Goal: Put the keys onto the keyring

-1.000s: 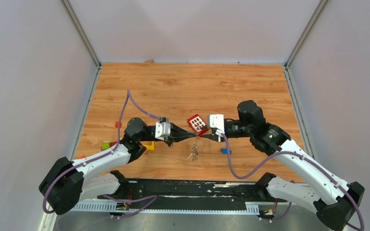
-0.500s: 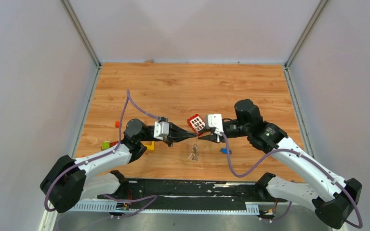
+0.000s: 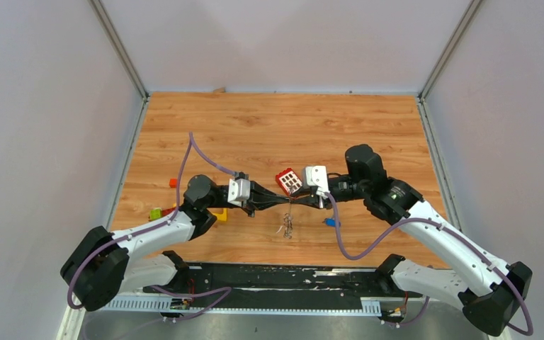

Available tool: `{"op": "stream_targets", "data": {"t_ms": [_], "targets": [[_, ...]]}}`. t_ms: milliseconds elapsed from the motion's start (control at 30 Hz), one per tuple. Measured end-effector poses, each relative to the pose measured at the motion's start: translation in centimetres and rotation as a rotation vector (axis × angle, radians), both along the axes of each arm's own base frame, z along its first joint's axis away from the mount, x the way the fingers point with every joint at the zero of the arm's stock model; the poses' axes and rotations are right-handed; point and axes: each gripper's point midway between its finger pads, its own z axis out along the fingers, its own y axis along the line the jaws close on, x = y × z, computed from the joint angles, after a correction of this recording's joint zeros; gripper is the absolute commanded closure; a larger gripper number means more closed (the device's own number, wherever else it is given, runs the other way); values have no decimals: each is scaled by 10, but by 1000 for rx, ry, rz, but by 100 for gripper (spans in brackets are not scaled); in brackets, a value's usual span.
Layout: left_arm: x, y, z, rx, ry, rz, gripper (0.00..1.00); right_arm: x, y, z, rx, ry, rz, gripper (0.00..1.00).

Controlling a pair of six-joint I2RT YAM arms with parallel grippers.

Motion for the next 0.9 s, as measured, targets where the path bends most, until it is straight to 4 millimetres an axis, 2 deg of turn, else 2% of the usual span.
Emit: {"op": "stream_targets", "data": {"t_ms": [567,900], "targets": [[1,-1,-3,8,17,-3,100,-1,2,-4,-10,15,7,100],[3,-1,-6,13,26,0,100,1,2,-6,-22,8,-13,98]]}}
